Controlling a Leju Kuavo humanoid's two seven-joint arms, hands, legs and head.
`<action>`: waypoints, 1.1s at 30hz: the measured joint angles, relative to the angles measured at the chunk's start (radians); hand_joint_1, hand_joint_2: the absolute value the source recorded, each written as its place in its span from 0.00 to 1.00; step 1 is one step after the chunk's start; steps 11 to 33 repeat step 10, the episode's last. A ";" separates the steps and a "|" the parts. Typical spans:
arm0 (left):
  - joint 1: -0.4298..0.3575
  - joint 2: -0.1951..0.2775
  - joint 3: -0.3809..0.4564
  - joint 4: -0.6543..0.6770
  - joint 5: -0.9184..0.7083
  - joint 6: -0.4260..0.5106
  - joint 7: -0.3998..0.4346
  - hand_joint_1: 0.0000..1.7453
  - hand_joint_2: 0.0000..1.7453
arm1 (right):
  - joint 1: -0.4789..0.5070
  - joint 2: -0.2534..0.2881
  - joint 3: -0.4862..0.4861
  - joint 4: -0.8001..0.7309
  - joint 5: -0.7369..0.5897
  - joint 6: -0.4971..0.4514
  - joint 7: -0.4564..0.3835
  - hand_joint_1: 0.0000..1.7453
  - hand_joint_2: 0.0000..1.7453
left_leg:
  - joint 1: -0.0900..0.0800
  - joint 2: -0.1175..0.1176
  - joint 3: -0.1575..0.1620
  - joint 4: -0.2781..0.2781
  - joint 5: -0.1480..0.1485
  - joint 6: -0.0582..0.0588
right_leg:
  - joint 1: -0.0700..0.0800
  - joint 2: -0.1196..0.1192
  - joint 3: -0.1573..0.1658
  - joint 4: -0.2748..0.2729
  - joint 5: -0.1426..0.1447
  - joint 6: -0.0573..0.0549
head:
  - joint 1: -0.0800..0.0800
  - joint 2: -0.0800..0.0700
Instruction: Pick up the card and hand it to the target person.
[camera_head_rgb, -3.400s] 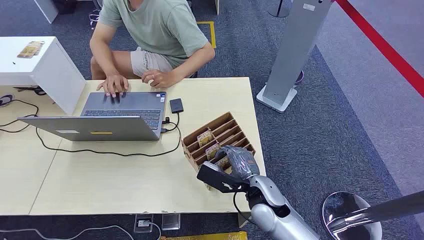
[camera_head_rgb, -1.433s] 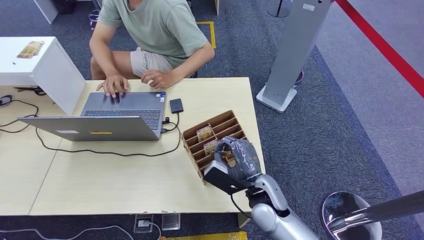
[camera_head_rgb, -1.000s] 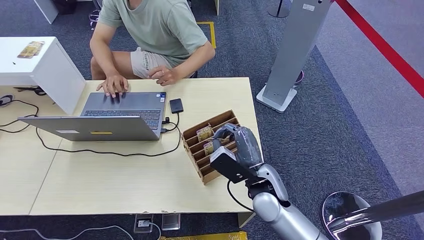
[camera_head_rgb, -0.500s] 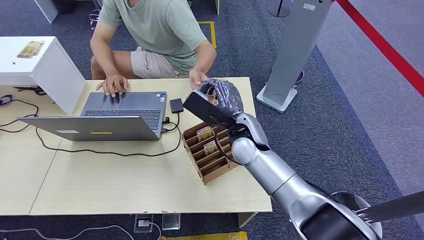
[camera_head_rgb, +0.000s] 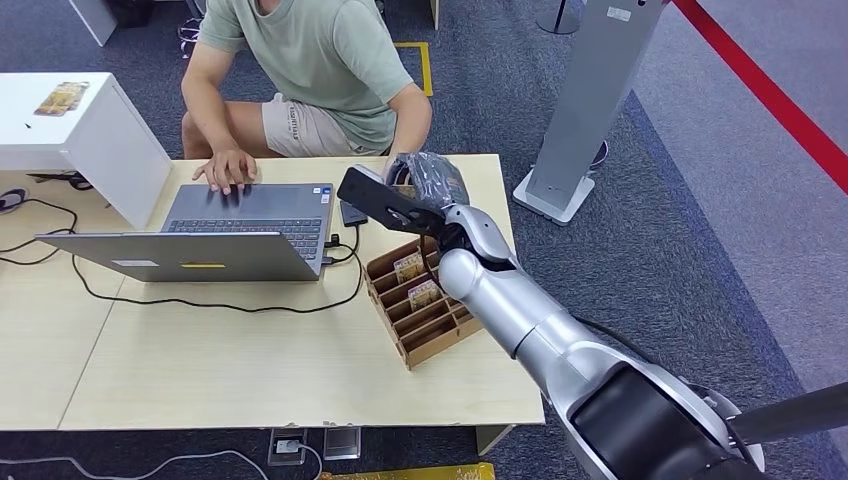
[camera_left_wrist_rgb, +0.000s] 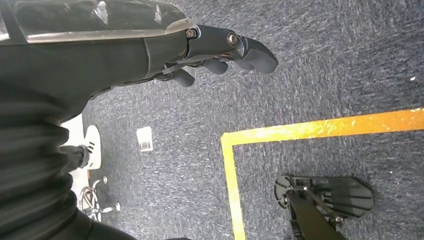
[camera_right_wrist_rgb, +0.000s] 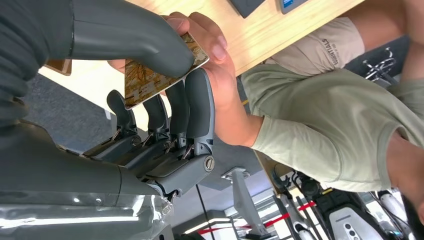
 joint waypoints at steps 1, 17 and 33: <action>0.000 0.000 -0.001 0.001 -0.001 -0.002 -0.009 0.00 1.00 | 0.002 -0.002 -0.002 -0.006 0.002 -0.005 0.000 0.00 1.00 | 0.000 0.000 0.000 0.000 0.000 0.000 | 0.000 0.000 0.000 0.000 0.000 0.000 | 0.000 0.000; 0.000 0.000 0.010 0.003 0.021 0.012 -0.019 0.00 1.00 | 0.039 -0.063 -0.099 -0.164 -0.045 -0.060 -0.025 0.00 1.00 | 0.000 -0.002 -0.002 0.001 0.000 0.000 | 0.000 -0.002 -0.001 0.001 0.000 0.000 | 0.000 0.000; 0.000 0.000 0.010 0.003 0.021 0.012 -0.019 0.00 1.00 | 0.039 -0.063 -0.099 -0.164 -0.045 -0.060 -0.025 0.00 1.00 | 0.000 -0.002 -0.002 0.001 0.000 0.000 | 0.000 -0.002 -0.001 0.001 0.000 0.000 | 0.000 0.000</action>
